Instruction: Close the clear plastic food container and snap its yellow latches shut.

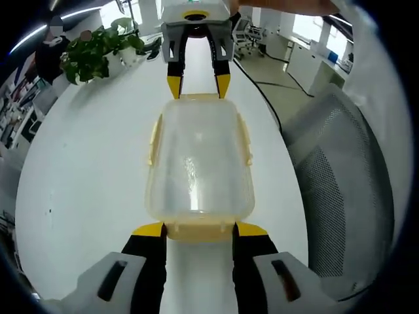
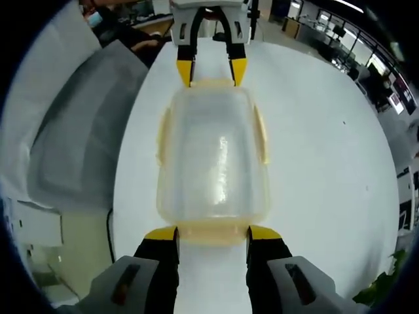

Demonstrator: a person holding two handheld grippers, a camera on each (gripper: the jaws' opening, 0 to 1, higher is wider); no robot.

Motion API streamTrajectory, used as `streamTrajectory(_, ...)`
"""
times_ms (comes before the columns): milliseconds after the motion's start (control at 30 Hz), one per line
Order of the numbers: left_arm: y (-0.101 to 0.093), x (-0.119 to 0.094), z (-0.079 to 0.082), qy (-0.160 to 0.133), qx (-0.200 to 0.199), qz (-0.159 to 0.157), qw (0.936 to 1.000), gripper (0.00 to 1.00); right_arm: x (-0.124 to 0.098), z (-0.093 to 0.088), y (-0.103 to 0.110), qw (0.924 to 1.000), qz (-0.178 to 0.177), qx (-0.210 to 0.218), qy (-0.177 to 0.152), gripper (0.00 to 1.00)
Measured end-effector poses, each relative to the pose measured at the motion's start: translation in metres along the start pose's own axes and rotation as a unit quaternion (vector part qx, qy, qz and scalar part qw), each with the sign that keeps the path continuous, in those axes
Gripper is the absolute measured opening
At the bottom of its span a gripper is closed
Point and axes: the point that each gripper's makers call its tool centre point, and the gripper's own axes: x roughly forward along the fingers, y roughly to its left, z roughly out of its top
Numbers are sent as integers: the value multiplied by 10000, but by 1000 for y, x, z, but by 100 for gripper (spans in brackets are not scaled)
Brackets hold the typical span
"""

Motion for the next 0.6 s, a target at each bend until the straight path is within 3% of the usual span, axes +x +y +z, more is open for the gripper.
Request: streamTrajectory(600, 3, 11, -3, -16, -17, -57, 10000, 38, 8, -6, -4, 10000, 11, 14, 40, 38)
